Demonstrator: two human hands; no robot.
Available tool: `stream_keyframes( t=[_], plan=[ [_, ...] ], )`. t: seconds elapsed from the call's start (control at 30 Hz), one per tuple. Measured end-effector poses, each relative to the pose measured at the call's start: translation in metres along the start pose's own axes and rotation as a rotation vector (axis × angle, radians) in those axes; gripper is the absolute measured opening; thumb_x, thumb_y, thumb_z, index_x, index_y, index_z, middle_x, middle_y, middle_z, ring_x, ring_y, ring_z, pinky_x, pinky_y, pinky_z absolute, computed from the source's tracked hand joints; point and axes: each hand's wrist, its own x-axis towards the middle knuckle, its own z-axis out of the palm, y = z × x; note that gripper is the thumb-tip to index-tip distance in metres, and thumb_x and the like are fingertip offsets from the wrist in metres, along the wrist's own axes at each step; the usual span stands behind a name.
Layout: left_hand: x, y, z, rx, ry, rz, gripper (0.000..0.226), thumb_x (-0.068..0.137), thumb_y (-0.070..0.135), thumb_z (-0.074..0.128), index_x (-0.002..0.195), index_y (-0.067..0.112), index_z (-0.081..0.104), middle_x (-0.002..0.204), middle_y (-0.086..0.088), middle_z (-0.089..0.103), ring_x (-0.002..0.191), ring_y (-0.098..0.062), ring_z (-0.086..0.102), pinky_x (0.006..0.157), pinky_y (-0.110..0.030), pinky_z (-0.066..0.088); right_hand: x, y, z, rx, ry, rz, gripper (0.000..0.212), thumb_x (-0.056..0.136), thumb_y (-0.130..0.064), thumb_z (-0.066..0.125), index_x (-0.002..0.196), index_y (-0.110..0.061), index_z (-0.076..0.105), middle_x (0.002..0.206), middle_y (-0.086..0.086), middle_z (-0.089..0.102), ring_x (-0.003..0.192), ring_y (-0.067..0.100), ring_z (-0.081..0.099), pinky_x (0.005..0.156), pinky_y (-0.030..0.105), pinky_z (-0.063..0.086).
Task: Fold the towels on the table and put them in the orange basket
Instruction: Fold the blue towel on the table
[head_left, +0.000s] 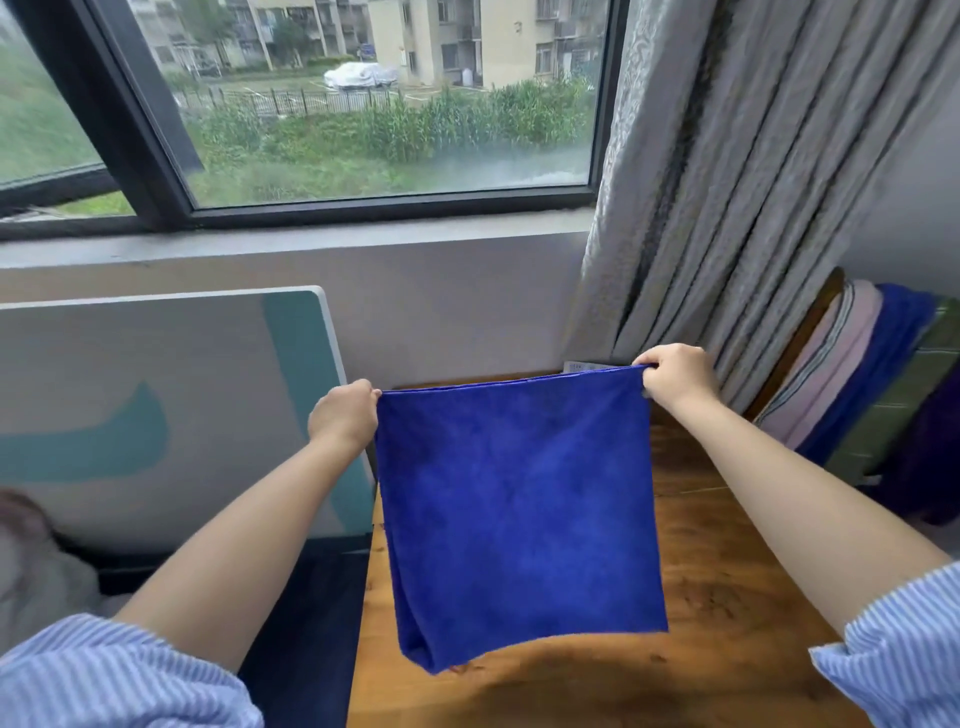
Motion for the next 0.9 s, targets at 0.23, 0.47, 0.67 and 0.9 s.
stream_keyframes(
  t=[0.23, 0.47, 0.67, 0.9],
  plan=[
    [0.021, 0.011, 0.01, -0.24, 0.0, -0.163, 0.028, 0.097, 0.015, 0.035, 0.102, -0.003, 0.055, 0.108, -0.025, 0.062, 0.101, -0.04, 0.056, 0.084, -0.039, 0.044, 0.024, -0.006, 0.028, 0.148, 0.052, 0.11, 0.031, 0.078, 0.007, 0.048, 0.1, 0.0, 0.07, 0.107, 0.021, 0.068, 0.103, 0.032, 0.059, 0.083, 0.027, 0.045],
    [0.036, 0.02, 0.0, -0.34, 0.226, -0.083, 0.028, 0.089, 0.0, 0.038, 0.113, 0.0, 0.052, 0.106, -0.026, 0.062, 0.096, -0.042, 0.055, 0.073, -0.035, 0.039, 0.043, -0.007, 0.028, 0.274, 0.262, -0.012, 0.025, 0.078, 0.003, 0.049, 0.093, 0.004, 0.069, 0.095, 0.024, 0.069, 0.093, 0.035, 0.061, 0.077, 0.028, 0.039],
    [0.015, 0.002, 0.024, -0.177, 0.215, 0.126, 0.025, 0.091, 0.002, 0.039, 0.108, -0.003, 0.056, 0.11, -0.023, 0.056, 0.098, -0.038, 0.052, 0.075, -0.04, 0.042, 0.016, 0.019, 0.044, 0.229, 0.209, -0.054, 0.02, 0.073, 0.011, 0.049, 0.082, 0.012, 0.067, 0.095, 0.028, 0.067, 0.092, 0.039, 0.061, 0.083, 0.032, 0.041],
    [-0.043, -0.03, 0.096, 0.179, -0.329, 0.352, 0.028, 0.092, 0.007, 0.041, 0.11, 0.011, 0.063, 0.113, -0.009, 0.057, 0.104, -0.028, 0.055, 0.074, -0.034, 0.044, -0.064, 0.091, 0.092, -0.101, -0.227, 0.055, 0.015, 0.071, 0.012, 0.048, 0.077, 0.011, 0.061, 0.092, 0.027, 0.063, 0.091, 0.039, 0.056, 0.074, 0.036, 0.041]
  ],
)
